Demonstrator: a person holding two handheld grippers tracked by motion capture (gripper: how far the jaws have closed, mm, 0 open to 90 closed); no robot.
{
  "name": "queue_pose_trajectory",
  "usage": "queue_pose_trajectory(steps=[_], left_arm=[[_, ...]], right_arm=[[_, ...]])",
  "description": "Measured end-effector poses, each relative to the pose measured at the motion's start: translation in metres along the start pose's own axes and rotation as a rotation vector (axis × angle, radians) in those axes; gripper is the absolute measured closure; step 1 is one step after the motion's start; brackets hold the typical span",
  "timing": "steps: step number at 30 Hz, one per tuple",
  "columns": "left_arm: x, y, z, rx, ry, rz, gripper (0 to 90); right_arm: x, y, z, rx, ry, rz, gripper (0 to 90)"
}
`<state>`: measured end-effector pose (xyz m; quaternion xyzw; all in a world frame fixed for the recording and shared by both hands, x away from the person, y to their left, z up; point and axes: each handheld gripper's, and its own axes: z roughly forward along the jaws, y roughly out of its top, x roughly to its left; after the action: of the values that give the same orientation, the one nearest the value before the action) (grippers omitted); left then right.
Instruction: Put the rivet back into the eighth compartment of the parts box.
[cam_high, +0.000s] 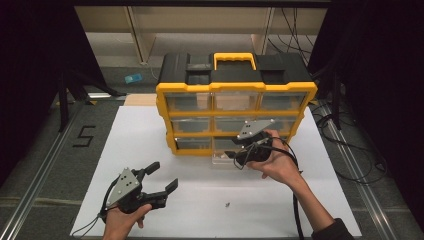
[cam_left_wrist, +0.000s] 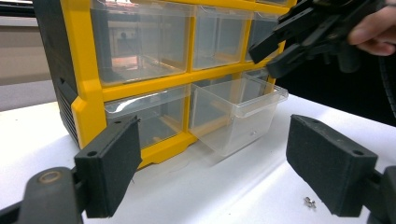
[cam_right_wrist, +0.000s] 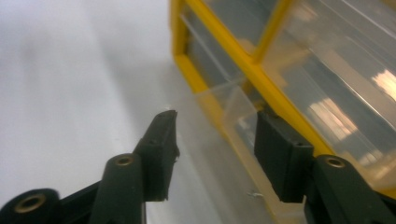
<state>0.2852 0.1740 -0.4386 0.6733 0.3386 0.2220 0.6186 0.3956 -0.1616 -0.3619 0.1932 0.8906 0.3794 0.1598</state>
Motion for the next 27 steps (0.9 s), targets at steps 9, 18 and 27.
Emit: queue_pose_trajectory(steps=[9, 18, 27], left_arm=[[0.0, 0.0, 0.0, 0.001, 0.001, 0.003, 17.9], [0.0, 0.0, 0.0, 0.0, 0.002, 0.003, 17.7], [0.0, 0.0, 0.0, -0.001, 0.002, 0.001, 17.7]], right_arm=[[0.038, 0.005, -0.006, 0.052, 0.102, -0.129, 38.9], [0.052, -0.006, 0.005, 0.15, 0.175, -0.176, 35.0], [0.068, -0.022, 0.022, 0.282, 0.268, -0.241, 35.1]])
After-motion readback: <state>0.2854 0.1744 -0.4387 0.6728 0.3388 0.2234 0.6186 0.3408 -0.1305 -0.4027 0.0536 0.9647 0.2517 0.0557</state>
